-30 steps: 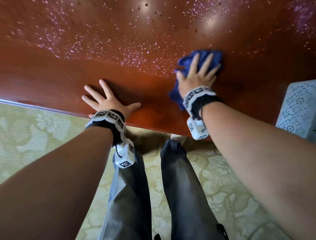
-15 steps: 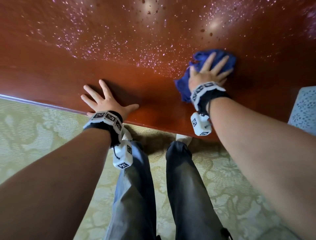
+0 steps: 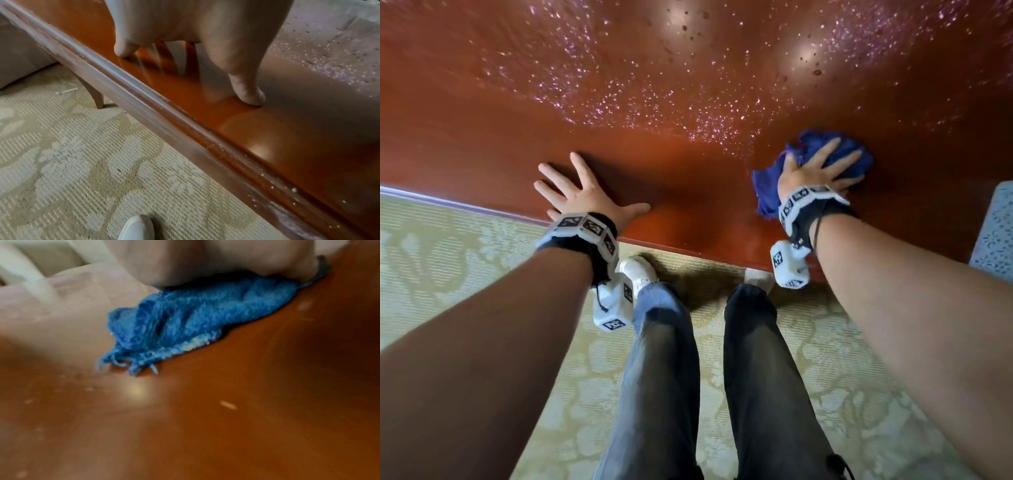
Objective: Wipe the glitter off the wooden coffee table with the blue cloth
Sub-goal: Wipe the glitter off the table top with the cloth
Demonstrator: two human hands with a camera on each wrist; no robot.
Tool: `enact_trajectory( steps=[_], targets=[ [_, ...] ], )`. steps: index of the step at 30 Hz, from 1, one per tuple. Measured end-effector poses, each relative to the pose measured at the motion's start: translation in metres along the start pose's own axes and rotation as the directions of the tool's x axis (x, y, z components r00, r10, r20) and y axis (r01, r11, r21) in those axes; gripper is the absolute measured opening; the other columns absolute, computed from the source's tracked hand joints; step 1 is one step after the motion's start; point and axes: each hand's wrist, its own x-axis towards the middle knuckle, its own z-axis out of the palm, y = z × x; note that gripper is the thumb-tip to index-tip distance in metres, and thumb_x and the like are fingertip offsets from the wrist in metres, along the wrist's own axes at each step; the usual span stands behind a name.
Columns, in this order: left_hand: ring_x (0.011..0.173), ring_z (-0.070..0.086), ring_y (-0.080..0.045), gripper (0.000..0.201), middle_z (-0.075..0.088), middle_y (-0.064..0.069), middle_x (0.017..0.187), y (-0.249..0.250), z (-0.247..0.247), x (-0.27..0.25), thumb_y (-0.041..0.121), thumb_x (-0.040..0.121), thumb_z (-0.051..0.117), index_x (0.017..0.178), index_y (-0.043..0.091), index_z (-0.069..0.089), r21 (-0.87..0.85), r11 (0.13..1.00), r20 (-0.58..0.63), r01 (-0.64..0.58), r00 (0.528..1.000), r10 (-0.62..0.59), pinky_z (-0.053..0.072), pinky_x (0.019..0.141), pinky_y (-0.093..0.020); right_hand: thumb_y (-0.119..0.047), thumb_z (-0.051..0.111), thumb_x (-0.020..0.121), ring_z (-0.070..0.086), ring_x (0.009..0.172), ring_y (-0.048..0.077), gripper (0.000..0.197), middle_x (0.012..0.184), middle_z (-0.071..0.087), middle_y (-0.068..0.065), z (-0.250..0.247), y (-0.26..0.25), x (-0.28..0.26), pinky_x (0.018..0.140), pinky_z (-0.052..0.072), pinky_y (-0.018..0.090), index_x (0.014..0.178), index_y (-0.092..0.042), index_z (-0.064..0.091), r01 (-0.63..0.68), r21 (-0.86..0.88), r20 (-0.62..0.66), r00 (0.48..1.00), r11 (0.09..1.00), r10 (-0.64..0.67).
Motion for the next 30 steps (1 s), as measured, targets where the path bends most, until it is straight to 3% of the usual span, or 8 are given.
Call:
enact_trajectory(
  steps=[5,8,13,17,19,21,25,30],
  targets=[
    [0.145,-0.013,-0.039,0.142,-0.021,-0.018,0.157,-0.004,0.003,0.005,0.074,0.053,0.076,0.152,0.025,-0.014,-0.024,0.999,-0.005,-0.027,1.0,0.026,0.014,0.115,-0.056,-0.057,0.042,0.089,0.001,0.138,0.052,0.08,0.156,-0.003,0.019,0.021,-0.058,-0.044,0.111,0.014,0.056,0.151,-0.02,0.007,0.378,-0.095,0.046,0.926,0.921,-0.375],
    [0.146,-0.013,-0.037,0.146,-0.02,-0.017,0.158,-0.007,-0.001,0.008,0.075,0.05,0.076,0.153,0.022,-0.013,-0.049,0.999,-0.025,-0.021,0.999,0.02,0.013,0.115,-0.056,-0.055,0.045,0.089,0.001,0.14,0.048,0.079,0.157,-0.002,0.017,0.029,-0.038,-0.069,0.11,0.016,0.056,0.15,-0.021,0.01,0.474,-0.133,0.098,0.88,0.871,-0.464],
    [0.147,-0.012,-0.034,0.145,-0.019,-0.016,0.158,-0.023,-0.037,0.036,0.077,0.052,0.074,0.153,0.02,-0.013,-0.061,0.995,-0.011,0.078,0.997,-0.079,0.012,0.113,-0.058,-0.052,0.045,0.091,0.002,0.14,0.047,0.078,0.157,-0.006,0.016,0.018,0.015,-0.057,0.111,0.018,0.055,0.151,-0.019,0.007,0.308,-0.154,0.109,0.95,0.939,-0.294],
    [0.146,-0.013,-0.036,0.148,-0.022,-0.016,0.157,-0.042,-0.054,0.057,0.082,0.048,0.07,0.152,0.024,-0.017,-0.025,0.997,0.017,0.075,0.997,-0.075,0.011,0.112,-0.06,-0.055,0.039,0.092,0.0,0.138,0.053,0.078,0.157,-0.007,0.017,0.012,-0.053,-0.037,0.109,0.017,0.059,0.151,-0.019,0.003,-0.003,-0.014,0.017,1.0,1.0,0.003],
    [0.145,-0.014,-0.037,0.147,-0.023,-0.017,0.157,-0.043,-0.053,0.058,0.083,0.049,0.069,0.151,0.024,-0.018,-0.016,0.998,0.024,0.059,0.998,-0.059,0.01,0.112,-0.061,-0.057,0.039,0.091,0.0,0.137,0.053,0.079,0.156,-0.007,0.018,0.015,-0.09,-0.045,0.11,0.016,0.059,0.151,-0.019,0.004,0.065,-0.019,0.003,0.998,0.998,-0.065],
    [0.145,-0.016,-0.038,0.147,-0.025,-0.017,0.156,-0.043,-0.053,0.06,0.084,0.05,0.068,0.151,0.023,-0.021,-0.006,0.998,0.039,0.06,0.997,-0.06,0.009,0.112,-0.062,-0.057,0.041,0.09,0.0,0.138,0.052,0.08,0.157,-0.005,0.018,0.028,-0.116,-0.069,0.111,0.015,0.056,0.151,-0.02,0.006,0.252,-0.066,0.009,0.968,0.965,-0.252],
    [0.144,-0.016,-0.04,0.148,-0.026,-0.019,0.156,-0.04,-0.055,0.059,0.083,0.05,0.068,0.15,0.022,-0.022,-0.014,0.998,0.046,0.056,0.997,-0.056,0.008,0.111,-0.063,-0.054,0.044,0.09,0.001,0.14,0.048,0.078,0.157,-0.004,0.016,0.043,-0.097,-0.116,0.11,0.017,0.055,0.151,-0.021,0.008,0.464,-0.148,0.114,0.885,0.874,-0.451],
    [0.144,-0.016,-0.041,0.148,-0.024,-0.02,0.156,-0.04,-0.054,0.058,0.084,0.05,0.067,0.151,0.021,-0.021,-0.023,0.998,0.036,0.054,0.998,-0.054,0.015,0.11,-0.064,-0.052,0.045,0.09,0.003,0.14,0.046,0.077,0.157,-0.004,0.014,0.027,-0.026,-0.091,0.11,0.019,0.056,0.151,-0.021,0.009,0.382,-0.202,0.134,0.923,0.902,-0.361]
  ],
)
